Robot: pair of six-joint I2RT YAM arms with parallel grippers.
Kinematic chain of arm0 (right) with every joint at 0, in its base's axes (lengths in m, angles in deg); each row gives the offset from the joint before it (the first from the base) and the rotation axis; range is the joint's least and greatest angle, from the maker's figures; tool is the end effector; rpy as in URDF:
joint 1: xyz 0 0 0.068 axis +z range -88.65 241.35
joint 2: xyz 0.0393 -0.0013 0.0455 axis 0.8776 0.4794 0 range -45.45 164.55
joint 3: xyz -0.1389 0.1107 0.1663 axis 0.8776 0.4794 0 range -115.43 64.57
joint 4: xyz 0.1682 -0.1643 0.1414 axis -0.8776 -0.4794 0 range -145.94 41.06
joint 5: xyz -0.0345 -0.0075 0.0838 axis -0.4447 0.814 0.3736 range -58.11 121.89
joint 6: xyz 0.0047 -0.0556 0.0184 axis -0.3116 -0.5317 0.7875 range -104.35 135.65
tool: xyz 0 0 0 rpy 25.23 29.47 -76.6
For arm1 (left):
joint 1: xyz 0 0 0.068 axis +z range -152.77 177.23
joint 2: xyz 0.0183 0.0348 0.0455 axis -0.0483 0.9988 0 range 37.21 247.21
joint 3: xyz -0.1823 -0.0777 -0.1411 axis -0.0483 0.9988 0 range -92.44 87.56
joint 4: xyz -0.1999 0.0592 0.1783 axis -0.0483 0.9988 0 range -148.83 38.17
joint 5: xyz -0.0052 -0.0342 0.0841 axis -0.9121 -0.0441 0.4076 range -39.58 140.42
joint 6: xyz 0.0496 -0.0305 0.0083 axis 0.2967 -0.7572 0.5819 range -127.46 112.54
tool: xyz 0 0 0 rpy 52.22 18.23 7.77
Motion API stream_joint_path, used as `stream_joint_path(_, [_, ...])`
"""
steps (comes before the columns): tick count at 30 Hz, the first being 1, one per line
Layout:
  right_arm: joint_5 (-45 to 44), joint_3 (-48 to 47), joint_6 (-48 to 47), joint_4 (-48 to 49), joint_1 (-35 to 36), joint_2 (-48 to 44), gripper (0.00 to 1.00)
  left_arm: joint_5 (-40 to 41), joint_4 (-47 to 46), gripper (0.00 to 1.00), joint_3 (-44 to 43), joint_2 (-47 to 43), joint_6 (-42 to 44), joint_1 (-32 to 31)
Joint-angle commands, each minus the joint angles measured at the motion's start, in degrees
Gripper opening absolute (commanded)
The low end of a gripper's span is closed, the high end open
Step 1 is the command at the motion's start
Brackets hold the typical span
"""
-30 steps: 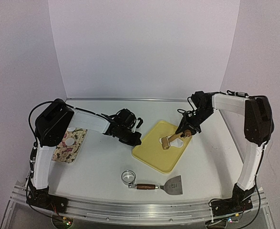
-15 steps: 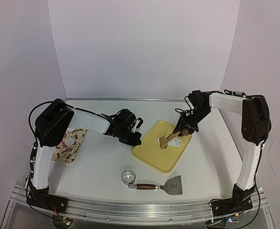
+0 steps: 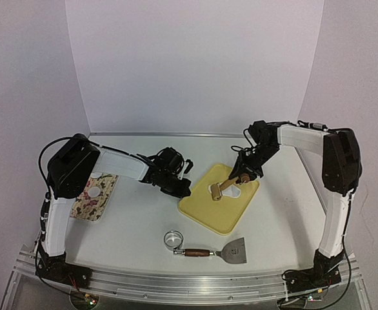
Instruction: Roll out the dumpling wrappers from the dough
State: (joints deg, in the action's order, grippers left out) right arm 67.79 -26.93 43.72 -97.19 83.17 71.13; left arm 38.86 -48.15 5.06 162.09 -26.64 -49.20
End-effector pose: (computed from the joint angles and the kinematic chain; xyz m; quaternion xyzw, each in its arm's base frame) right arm 0.3763 0.1775 0.1629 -0.0068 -0.9423 -0.3347 0.0035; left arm 0.3071 -0.3353 0.0823 0.2533 0.9096 -0.2510 0.2132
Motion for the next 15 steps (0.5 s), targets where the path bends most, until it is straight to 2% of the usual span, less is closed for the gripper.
stream_joint_path(1, [-15.4,1.2,0.5,-5.1,2.1,0.9,0.00,1.9,10.7,0.00,2.9,4.0,-1.1,-1.3])
stream_joint_path(8, [-10.8,-2.9,-0.3,-7.0,2.0,-6.1,0.00,1.8,10.4,0.00,3.3,3.8,-1.4,-1.3])
stream_joint_path(12, [-8.2,-4.9,0.0,-6.9,2.0,-6.8,0.00,1.9,10.6,0.00,3.0,3.8,-1.1,-1.3])
stream_joint_path(15, [-9.3,-5.8,0.2,-6.9,2.1,-5.8,0.00,1.9,10.6,0.00,3.0,3.8,-1.1,-1.3])
